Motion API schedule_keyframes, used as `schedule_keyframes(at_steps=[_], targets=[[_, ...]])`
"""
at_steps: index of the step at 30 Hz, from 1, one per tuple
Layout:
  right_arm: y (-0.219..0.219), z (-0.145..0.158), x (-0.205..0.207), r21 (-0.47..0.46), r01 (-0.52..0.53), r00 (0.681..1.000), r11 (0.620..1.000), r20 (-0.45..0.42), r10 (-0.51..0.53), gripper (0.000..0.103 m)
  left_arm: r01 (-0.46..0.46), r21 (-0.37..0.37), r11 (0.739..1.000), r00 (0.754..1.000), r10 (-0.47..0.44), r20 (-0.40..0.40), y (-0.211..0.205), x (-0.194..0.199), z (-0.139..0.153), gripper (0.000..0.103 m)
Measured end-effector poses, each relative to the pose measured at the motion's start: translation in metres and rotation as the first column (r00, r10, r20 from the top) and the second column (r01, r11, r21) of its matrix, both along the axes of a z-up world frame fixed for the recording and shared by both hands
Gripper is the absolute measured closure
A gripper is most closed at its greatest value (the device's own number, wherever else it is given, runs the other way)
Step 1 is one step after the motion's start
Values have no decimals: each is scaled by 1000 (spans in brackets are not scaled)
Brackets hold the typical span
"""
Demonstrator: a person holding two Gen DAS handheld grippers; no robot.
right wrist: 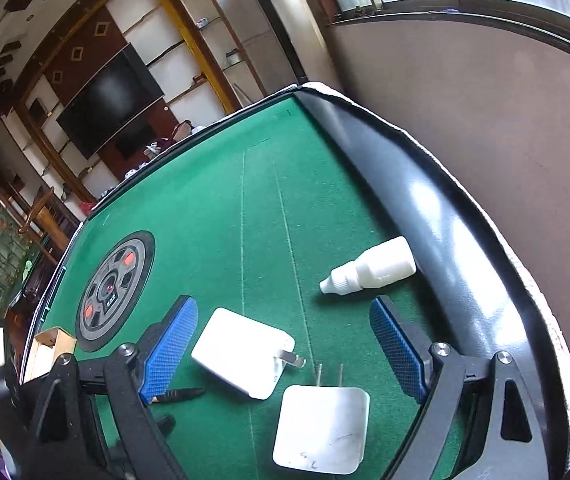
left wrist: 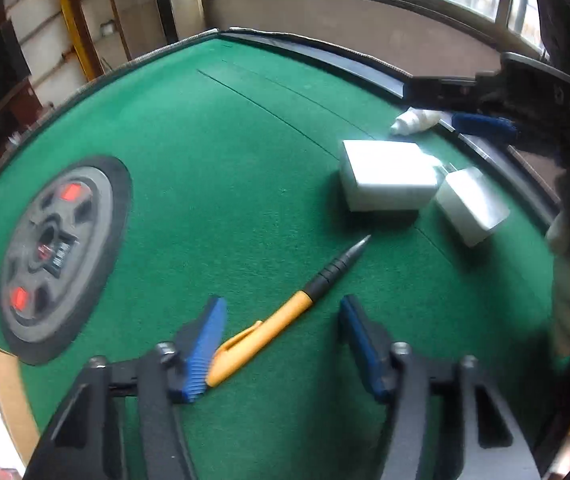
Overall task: Organize rigid objects
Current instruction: 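Grasp the orange pen with the left tool while the right tool grasps a white charger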
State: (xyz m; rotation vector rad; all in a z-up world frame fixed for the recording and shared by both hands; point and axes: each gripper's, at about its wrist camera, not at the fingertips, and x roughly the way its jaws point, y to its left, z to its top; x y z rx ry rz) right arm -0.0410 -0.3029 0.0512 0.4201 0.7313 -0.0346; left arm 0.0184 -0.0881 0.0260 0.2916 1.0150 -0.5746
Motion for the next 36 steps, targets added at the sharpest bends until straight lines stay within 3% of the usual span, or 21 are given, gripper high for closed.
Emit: schedule_keyframes(at_steps=[1, 4, 8, 11, 13, 15, 17, 20, 25, 30, 34, 36], targets=[[-2, 0, 0, 4, -3, 1000, 1000, 0, 3, 15, -9, 3, 1000, 1000, 9, 5, 2, -2, 2, 81], [-2, -2, 0, 15, -9, 1000, 1000, -9, 10, 15, -23, -10, 1000, 1000, 23, 2, 11, -12, 4, 95], [-1, -4, 1, 15, -15, 1000, 1000, -20, 15, 15, -62, -65, 996, 998, 60, -34, 31, -29, 5, 95], [1, -4, 2, -1, -11, 1000, 1000, -19, 11, 15, -80, -70, 994, 997, 79, -13, 37, -39, 5, 94], [1, -4, 2, -7, -8, 1000, 1000, -17, 8, 15, -64, -54, 997, 998, 65, 17, 28, -44, 2, 78], [2, -5, 3, -17, -6, 1000, 1000, -21, 5, 15, -57, -19, 998, 997, 58, 43, 17, -47, 2, 74], [2, -6, 5, -14, -8, 1000, 1000, -24, 8, 15, -60, -46, 997, 998, 60, 18, 15, -49, 2, 96], [2, -7, 5, -6, -16, 1000, 1000, -17, 16, 15, -92, -108, 990, 995, 94, 16, 29, -55, 9, 95], [7, -8, 7, -1, -45, 999, 999, -19, 45, 15, -155, -265, 952, 985, 171, 38, 75, -83, 45, 95], [22, -6, 9, -84, -74, 997, 994, -23, 72, 15, -196, -377, 905, 966, 243, 82, 122, -115, 75, 95], [38, -3, 13, -151, -89, 994, 985, -81, 77, 15, -216, -436, 874, 951, 289, 108, 157, -136, 93, 95], [49, -4, 21, -198, -112, 985, 974, -152, 82, 15, -231, -456, 860, 942, 315, 117, 174, -145, 97, 95]])
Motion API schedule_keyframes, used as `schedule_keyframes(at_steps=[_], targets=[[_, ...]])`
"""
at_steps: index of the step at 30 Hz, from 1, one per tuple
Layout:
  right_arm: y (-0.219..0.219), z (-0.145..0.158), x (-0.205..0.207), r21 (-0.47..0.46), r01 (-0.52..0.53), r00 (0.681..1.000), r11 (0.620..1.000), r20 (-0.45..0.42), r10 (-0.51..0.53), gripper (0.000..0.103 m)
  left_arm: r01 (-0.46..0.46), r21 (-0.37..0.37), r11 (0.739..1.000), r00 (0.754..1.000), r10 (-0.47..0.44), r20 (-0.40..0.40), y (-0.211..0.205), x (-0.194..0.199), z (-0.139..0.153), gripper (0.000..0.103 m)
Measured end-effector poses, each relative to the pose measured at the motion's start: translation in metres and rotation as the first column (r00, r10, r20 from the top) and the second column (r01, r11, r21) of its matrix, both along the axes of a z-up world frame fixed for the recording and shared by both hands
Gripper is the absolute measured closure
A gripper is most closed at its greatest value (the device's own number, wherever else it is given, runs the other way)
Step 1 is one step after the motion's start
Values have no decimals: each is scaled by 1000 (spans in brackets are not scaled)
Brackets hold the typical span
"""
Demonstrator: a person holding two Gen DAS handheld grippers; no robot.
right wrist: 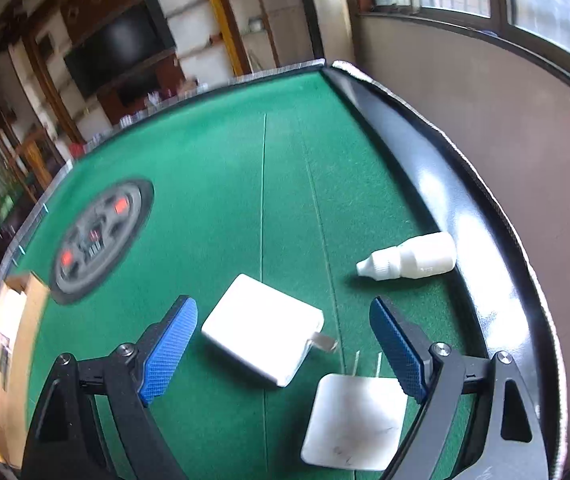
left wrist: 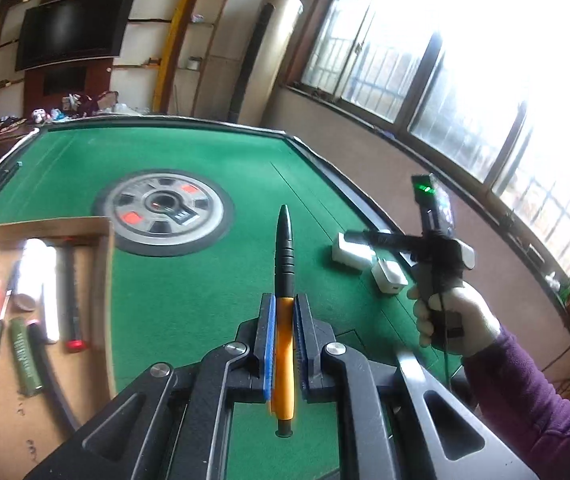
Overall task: Organize rigid objects
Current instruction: 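Grasp the orange pen with the left tool while the right tool grasps a white charger, then drop the orange pen into the box with the left tool while the right tool drops the charger in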
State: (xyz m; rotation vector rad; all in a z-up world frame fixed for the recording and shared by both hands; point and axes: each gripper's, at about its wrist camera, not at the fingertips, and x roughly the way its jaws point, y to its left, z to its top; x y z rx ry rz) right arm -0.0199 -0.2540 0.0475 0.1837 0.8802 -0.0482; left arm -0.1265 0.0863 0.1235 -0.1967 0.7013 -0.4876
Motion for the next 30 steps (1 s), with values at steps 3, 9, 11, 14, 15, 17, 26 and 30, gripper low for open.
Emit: schedule_keyframes(at_steps=[3, 9, 11, 14, 15, 17, 26, 30], targets=[[12, -4, 14, -50, -7, 998, 999, -64, 4, 15, -49, -19, 999, 999, 49, 15, 25, -12, 2, 95], [42, -21, 35, -201, -26, 986, 979, -166, -8, 33, -196, -35, 980, 981, 196, -1, 90, -30, -4, 95], [43, -21, 33, -180, -28, 987, 983, -162, -1, 33, -247, -31, 969, 969, 247, -10, 112, -36, -7, 95], [45, -16, 22, -144, -34, 989, 989, -147, 12, 33, -327, 6, 945, 944, 327, -43, 146, -39, -20, 95], [47, -11, 18, -126, -43, 990, 991, -135, 26, 33, -340, 18, 940, 938, 341, -57, 153, -38, -24, 94], [57, 4, 6, -87, -77, 992, 993, -106, 67, 33, -383, 74, 921, 915, 389, -107, 171, -29, -38, 94], [163, 53, -36, 28, -344, 939, 938, -3, 345, 33, -451, 258, 855, 813, 512, -276, 201, 17, -87, 94], [221, 60, -53, 91, -486, 873, 869, -4, 489, 33, -481, 271, 834, 781, 548, -300, 213, 24, -99, 93]])
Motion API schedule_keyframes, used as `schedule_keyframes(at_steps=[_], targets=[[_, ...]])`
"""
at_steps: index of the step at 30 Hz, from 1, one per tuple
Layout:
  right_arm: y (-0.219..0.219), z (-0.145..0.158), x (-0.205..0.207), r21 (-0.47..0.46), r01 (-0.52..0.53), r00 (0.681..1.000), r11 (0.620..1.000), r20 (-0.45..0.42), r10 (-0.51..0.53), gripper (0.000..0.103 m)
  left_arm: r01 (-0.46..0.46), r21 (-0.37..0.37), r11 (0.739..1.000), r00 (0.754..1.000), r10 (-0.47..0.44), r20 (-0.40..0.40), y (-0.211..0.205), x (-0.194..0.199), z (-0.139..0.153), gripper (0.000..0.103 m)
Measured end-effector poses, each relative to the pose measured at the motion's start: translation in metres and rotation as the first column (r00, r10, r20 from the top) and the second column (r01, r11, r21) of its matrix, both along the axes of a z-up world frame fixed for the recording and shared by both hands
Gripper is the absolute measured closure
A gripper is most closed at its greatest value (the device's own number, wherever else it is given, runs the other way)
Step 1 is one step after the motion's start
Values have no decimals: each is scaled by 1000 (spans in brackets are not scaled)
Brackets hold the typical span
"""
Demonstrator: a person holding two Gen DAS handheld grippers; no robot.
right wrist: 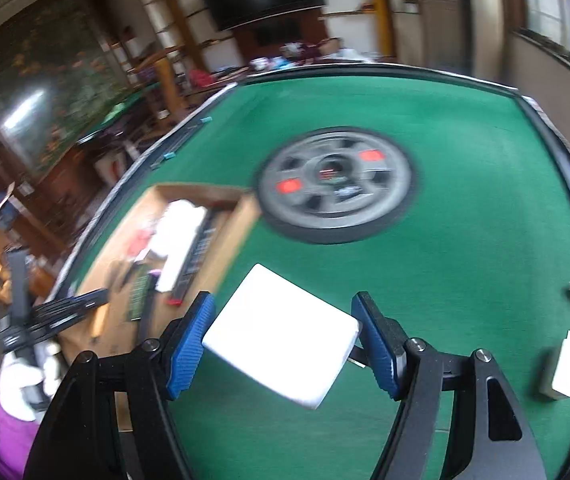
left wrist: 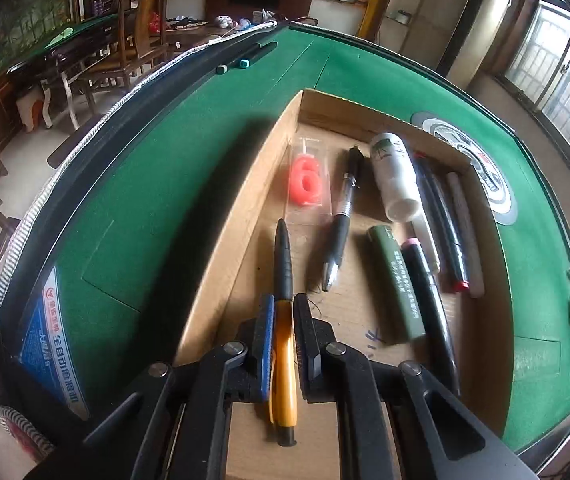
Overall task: Organize rigid objects
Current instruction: 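Drop the orange pen into the box with the left tool while the right tool drops the charger in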
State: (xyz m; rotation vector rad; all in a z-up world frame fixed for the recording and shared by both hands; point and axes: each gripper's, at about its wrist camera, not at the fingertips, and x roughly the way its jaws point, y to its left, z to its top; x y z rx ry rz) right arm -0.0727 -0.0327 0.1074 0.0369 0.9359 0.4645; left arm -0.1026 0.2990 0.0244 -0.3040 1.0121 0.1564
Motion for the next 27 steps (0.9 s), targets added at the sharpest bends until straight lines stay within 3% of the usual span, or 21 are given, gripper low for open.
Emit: schedule_keyframes(at_steps=[2, 5, 7, 9, 13, 17, 19, 22, 27], targets=[[35, -1, -8, 8, -85, 996, 996, -15, 85, 33, -5, -31, 1000, 1000, 6, 29, 4, -8, 5, 85], [88, -11, -24, 5, -196, 980, 981, -40, 196, 33, -14, -55, 998, 994, 20, 105, 8, -31, 22, 62], [124, -20, -34, -15, -266, 962, 964, -63, 265, 33, -36, -62, 997, 982, 47, 184, 13, -53, 39, 44], [156, -32, -45, -40, -335, 940, 941, -84, 331, 33, -73, -46, 996, 966, 83, 246, 18, -73, 51, 37], [206, -55, -61, -120, -420, 906, 899, -111, 408, 33, -167, 17, 986, 929, 151, 336, 32, -106, 65, 32], [240, -76, -66, -231, -435, 900, 870, -109, 421, 32, -230, 90, 969, 914, 184, 362, 40, -117, 67, 30], [245, -84, -63, -256, -413, 911, 874, -89, 404, 32, -269, 158, 950, 909, 196, 367, 38, -119, 67, 25], [243, -76, -63, -225, -404, 913, 886, -41, 406, 31, -306, 208, 929, 904, 215, 370, 36, -120, 67, 20], [212, -44, -68, -129, -367, 925, 921, 54, 376, 29, -307, 243, 920, 908, 207, 365, 30, -121, 72, 18]])
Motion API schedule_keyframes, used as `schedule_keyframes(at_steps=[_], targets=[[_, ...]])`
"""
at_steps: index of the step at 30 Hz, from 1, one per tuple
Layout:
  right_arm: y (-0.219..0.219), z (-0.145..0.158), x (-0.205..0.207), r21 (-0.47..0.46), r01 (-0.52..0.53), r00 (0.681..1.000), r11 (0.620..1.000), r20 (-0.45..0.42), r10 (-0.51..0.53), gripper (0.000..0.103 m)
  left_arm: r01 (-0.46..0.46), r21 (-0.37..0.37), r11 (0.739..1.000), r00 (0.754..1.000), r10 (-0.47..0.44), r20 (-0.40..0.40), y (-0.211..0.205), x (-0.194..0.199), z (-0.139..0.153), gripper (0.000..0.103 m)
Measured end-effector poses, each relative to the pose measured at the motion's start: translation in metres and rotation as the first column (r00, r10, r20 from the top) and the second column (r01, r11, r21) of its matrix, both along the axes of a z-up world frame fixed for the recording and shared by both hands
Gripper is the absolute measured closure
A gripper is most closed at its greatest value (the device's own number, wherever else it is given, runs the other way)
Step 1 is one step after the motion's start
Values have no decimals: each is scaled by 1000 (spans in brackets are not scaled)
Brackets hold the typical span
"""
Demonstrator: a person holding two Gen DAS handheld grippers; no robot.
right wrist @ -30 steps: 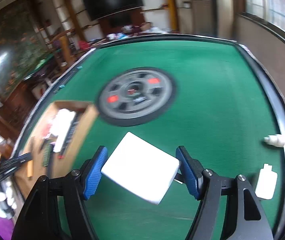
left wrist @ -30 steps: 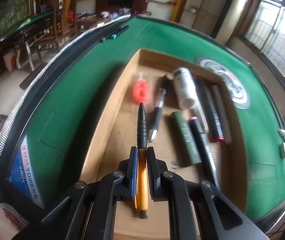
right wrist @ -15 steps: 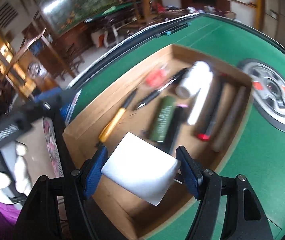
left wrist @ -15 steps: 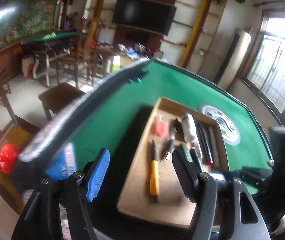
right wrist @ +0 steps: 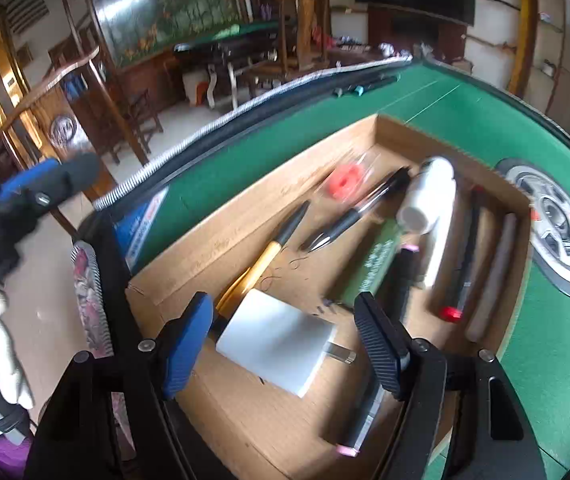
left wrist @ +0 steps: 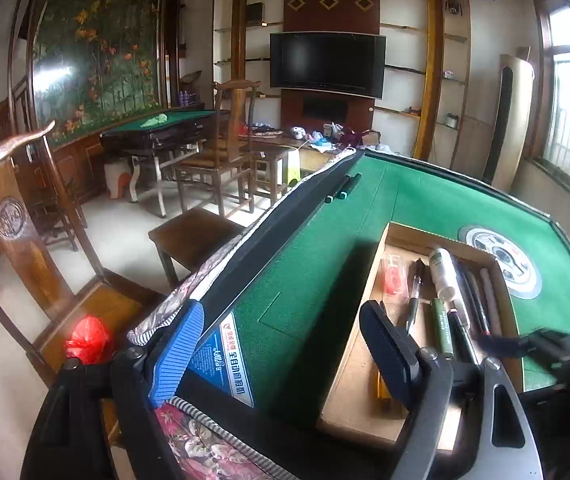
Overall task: Organize rigid objects
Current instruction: 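Drop the orange pen into the box with the left tool while the right tool drops the charger in, then move the right tool to the small white bottle and grasp it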
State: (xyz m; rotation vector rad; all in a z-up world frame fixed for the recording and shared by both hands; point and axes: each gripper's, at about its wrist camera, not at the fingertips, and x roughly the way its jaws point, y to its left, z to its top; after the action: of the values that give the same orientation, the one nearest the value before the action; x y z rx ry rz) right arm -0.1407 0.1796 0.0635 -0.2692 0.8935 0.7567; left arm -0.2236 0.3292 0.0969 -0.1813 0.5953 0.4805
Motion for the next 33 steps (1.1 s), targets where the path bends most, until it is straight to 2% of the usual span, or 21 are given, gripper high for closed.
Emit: schedule_keyframes(at_steps=[2, 6, 11, 15, 17, 23, 28, 33], targets=[[-19, 11, -4, 35, 26, 999, 999, 42, -27, 26, -2, 36, 999, 1000, 3, -13, -8, 2, 1, 13], [-66, 18, -7, 50, 108, 987, 993, 110, -113, 24, 14, 99, 995, 999, -9, -46, -33, 12, 3, 11], [-134, 10, 11, 79, 231, 968, 970, 78, -237, 24, 71, 165, 984, 994, -55, -98, -68, 25, 5, 10], [-201, 6, 26, 101, 364, 926, 926, 70, -371, 24, 137, 187, 973, 985, -114, -128, -96, 33, 6, 9], [-245, 7, 32, 112, 448, 887, 887, 67, -457, 24, 163, 202, 966, 980, -135, -143, -108, 37, 6, 9], [-368, 14, 41, 185, 651, 747, 736, 16, -664, 24, 235, 241, 942, 962, -191, -194, -144, 50, 2, 9], [-435, 20, 41, 221, 742, 649, 633, -1, -761, 23, 296, 241, 924, 943, -243, -225, -169, 55, 2, 9], [-485, 21, 46, 247, 801, 574, 546, -57, -817, 23, 335, 240, 911, 927, -274, -256, -186, 59, 1, 9]])
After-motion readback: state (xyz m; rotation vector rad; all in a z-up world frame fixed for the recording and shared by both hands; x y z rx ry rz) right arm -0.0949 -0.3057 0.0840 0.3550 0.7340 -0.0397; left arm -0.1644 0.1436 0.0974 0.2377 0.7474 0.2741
